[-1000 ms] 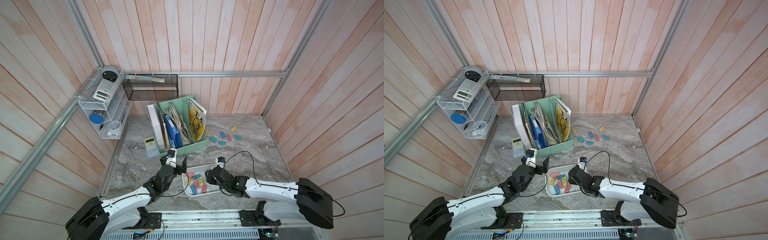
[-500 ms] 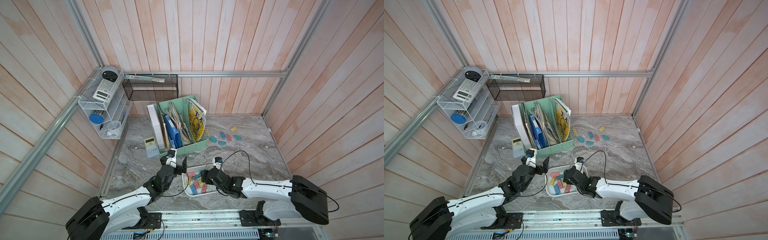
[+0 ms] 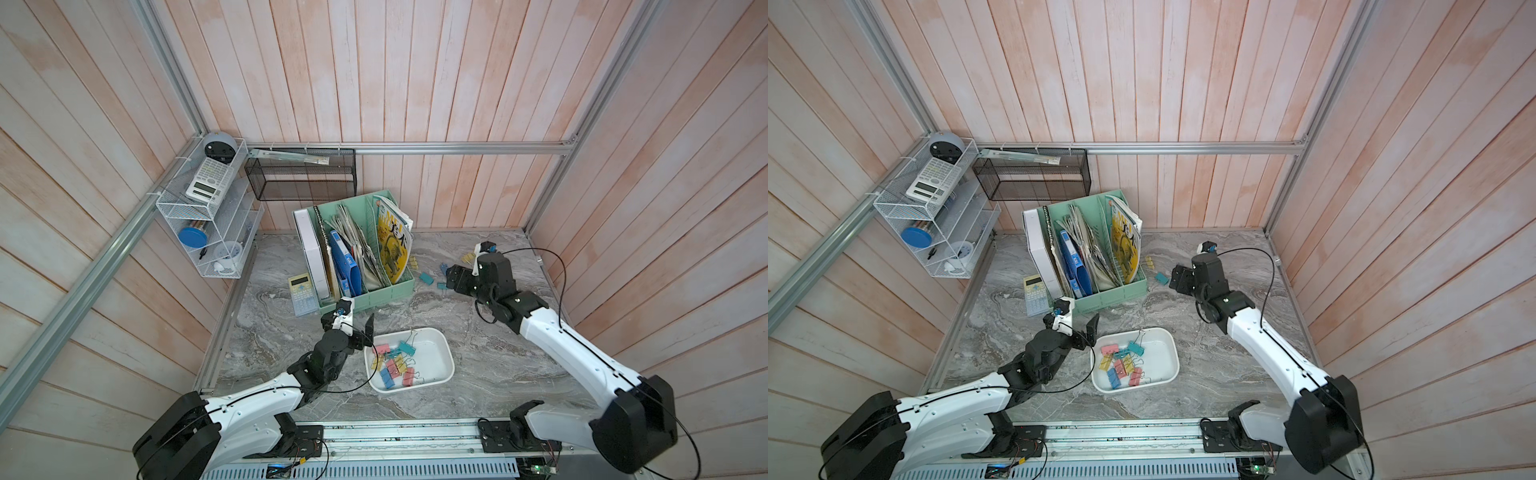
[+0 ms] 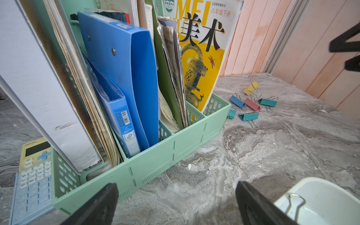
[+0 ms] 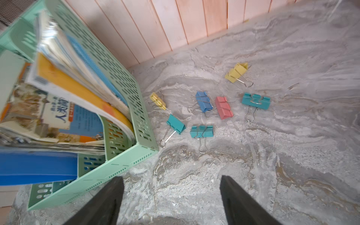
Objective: Put the binder clips in the storage box
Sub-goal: Pick up the binder clip at the center of the board.
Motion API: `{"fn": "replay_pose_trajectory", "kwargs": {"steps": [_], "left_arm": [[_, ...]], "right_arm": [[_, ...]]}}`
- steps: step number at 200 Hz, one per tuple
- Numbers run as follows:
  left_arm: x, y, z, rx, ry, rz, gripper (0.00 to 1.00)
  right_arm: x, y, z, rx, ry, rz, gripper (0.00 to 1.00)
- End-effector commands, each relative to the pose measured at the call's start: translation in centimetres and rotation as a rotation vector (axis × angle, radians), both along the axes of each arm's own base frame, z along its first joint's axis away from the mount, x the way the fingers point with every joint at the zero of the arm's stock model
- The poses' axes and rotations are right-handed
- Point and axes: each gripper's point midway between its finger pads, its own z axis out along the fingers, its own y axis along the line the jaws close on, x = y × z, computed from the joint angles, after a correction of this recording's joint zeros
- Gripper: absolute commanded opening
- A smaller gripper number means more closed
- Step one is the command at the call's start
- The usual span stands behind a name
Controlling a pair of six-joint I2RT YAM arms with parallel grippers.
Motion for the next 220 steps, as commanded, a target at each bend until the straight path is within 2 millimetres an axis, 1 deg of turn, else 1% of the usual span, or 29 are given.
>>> {"fn": "replay_pose_trajectory", "kwargs": {"steps": [1,13,21,28,37,62,80,90,106,112,123,146,152,162,175,208,220], "left_arm": [[0.2,-0.7,1.1,-0.014,-0.018,-0.019,1.0],[0.2,-0.7,1.0,-0.011,-0.017,-0.019,1.0],[0.3,-0.7,1.0,-0.009,-0.018,-0.017,1.0],[0.3,-0.7,1.1,-0.01,-0.019,-0.016,1.0],[0.3,-0.7,1.0,-0.007,-0.018,-0.016,1.0],[0.3,-0.9,1.0,-0.003,-0.011,-0.02,1.0],[0.4,-1.0,0.8,0.001,-0.006,-0.022,1.0],[0.4,-1.0,0.9,0.002,-0.007,-0.022,1.0],[0.4,-1.0,0.9,0.001,-0.007,-0.023,1.0],[0.4,-0.9,0.9,0.002,-0.008,-0.024,1.0],[0.4,-0.9,0.9,0.003,-0.01,-0.022,1.0],[0.4,-0.9,0.9,0.003,-0.01,-0.023,1.0],[0.4,-0.9,0.9,0.004,-0.01,-0.023,1.0],[0.4,-0.9,0.9,0.004,-0.01,-0.022,1.0],[0.4,-1.0,0.8,0.004,-0.008,-0.022,1.0],[0.4,-1.1,0.7,0.004,-0.004,-0.028,1.0],[0.5,-1.1,0.7,0.004,-0.003,-0.028,1.0]], "right_arm": [[0.0,1.1,-5.1,0.154,0.25,0.079,0.81],[1.7,0.6,-6.7,0.297,0.302,-0.013,0.77],[3.0,1.0,-7.5,0.404,0.311,-0.011,0.76],[3.7,1.1,-8.5,0.488,0.344,-0.052,0.74],[4.6,1.5,-9.3,0.568,0.363,-0.066,0.72],[6.4,2.1,-11.1,0.654,0.34,-0.108,0.73],[7.3,2.0,-12.1,0.695,0.333,-0.143,0.73],[7.6,2.0,-12.6,0.694,0.337,-0.153,0.7],[7.9,1.9,-13.7,0.688,0.355,-0.169,0.61],[8.1,1.9,-14.0,0.688,0.359,-0.173,0.55],[8.3,1.9,-14.3,0.698,0.36,-0.17,0.45],[8.3,1.6,-15.0,0.706,0.367,-0.175,0.31],[8.3,1.6,-14.9,0.707,0.363,-0.174,0.27],[8.2,1.5,-14.8,0.704,0.361,-0.172,0.25],[7.8,1.4,-14.8,0.691,0.358,-0.167,0.2],[6.7,1.4,-14.0,0.681,0.347,-0.139,0.0],[6.2,1.6,-13.6,0.679,0.346,-0.119,0.0]]}}
